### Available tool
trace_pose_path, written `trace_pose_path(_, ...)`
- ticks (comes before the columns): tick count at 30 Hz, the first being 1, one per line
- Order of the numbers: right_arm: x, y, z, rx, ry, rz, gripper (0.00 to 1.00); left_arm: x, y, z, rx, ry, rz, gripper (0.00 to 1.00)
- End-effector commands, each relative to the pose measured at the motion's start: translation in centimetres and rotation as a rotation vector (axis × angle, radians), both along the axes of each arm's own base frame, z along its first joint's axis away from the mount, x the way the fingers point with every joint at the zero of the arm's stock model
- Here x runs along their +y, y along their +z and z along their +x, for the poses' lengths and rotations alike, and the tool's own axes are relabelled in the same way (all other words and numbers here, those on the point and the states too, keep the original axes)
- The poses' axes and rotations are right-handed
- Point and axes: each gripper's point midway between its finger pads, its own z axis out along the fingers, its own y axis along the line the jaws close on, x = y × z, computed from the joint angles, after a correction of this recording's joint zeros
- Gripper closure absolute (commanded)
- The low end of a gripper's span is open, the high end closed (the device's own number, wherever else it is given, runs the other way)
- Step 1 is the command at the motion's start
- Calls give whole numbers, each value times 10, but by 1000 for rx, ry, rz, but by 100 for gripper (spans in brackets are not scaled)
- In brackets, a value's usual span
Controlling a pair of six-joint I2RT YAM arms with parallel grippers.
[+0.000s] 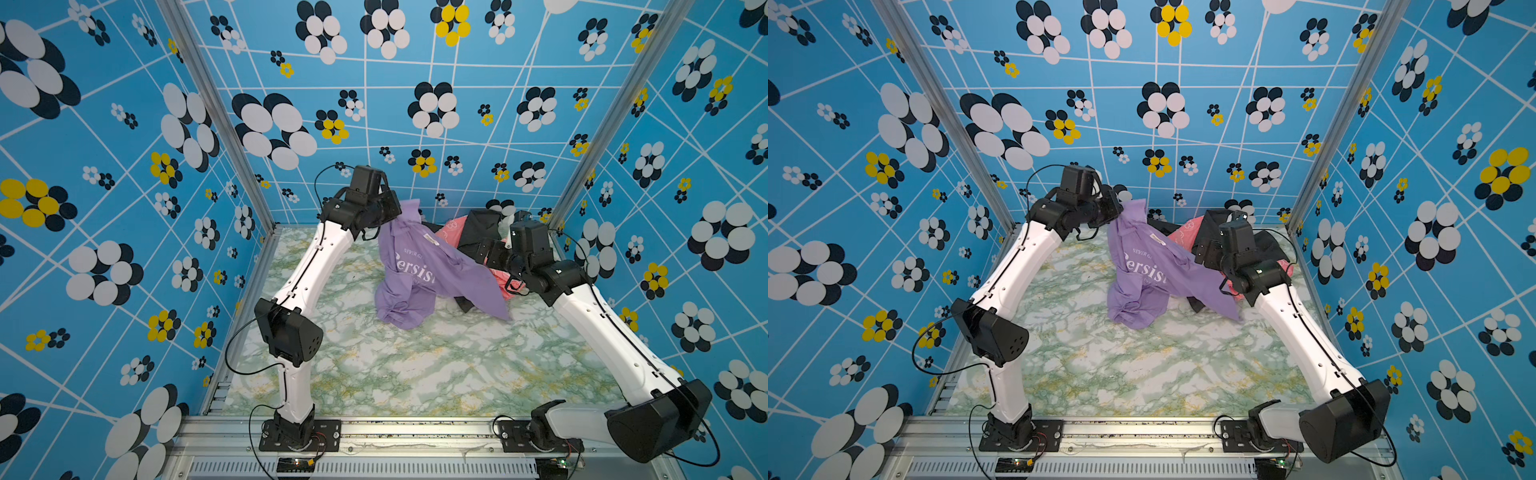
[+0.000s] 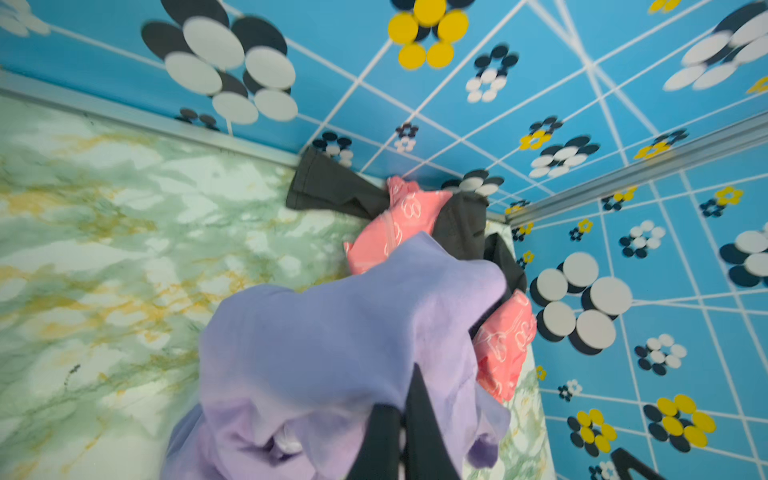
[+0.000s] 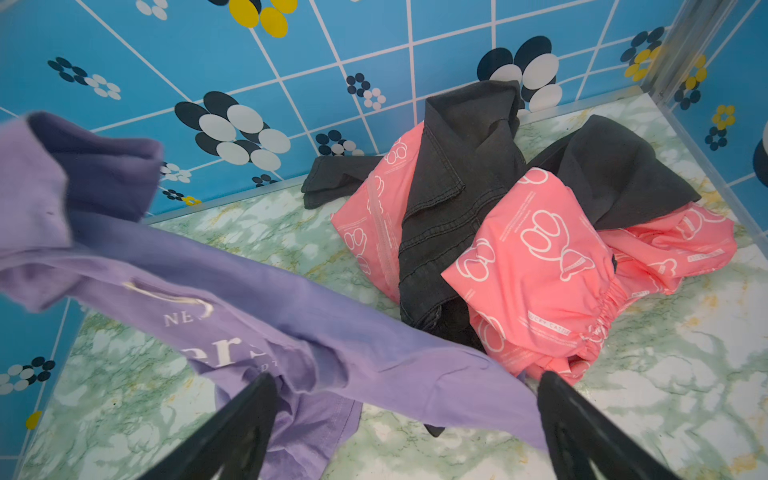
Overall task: Pick out a specific cloth from the pile
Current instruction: 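Grasp the purple shirt with the left gripper and lift it high, then lower the purple shirt with the left gripper onto the table nearer the robot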
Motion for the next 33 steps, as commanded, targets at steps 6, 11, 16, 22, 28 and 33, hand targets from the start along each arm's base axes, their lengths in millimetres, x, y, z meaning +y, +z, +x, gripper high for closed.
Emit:
trace_pose_path(6,7,4,14,-21,4,38,1,78,103,15,-192,172,-118,100)
trace_pose_path(11,9,5,18,-24,7,38,1,134,142,35,-284,275,-221,100)
trace_pose_path(16,10,7,22,-32,11,41,1,182,167,44,-371,356,-296,100)
trace_pose_path(22,15,10,29,-42,22,51,1,211,183,43,-420,380,-327,100)
trace_pose_path(28,23,7,36,-35,39,73,1,199,166,43,-357,304,-307,100)
trace_pose_path(33,28,5,40,-31,49,93,1,177,141,43,-269,224,-287,100)
